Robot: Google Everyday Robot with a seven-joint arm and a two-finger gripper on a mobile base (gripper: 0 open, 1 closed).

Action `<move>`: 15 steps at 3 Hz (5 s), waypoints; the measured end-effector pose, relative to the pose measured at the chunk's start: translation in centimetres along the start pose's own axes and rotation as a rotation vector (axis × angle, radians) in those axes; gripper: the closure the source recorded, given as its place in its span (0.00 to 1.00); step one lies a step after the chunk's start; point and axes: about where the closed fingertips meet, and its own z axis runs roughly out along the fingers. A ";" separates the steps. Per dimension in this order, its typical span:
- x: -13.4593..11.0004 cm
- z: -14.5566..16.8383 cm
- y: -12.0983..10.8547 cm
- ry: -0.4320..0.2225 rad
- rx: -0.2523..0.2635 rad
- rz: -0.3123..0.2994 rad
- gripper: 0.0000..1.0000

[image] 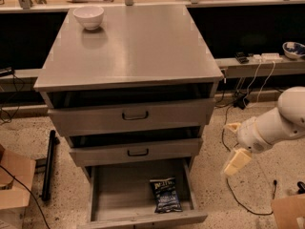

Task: Pick blue chip bag from bottom drawer and place on counter

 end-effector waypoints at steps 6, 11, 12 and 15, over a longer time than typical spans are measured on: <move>7.2 19.8 -0.6 -0.326 -0.247 0.033 0.00; 10.3 43.3 0.2 -0.314 -0.305 0.170 0.00; 11.6 48.1 0.4 -0.273 -0.288 0.208 0.00; 14.6 52.6 -0.4 -0.262 -0.295 0.274 0.42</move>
Offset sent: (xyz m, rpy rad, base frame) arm -0.0035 -0.0279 -0.1726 0.3624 0.0979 0.0359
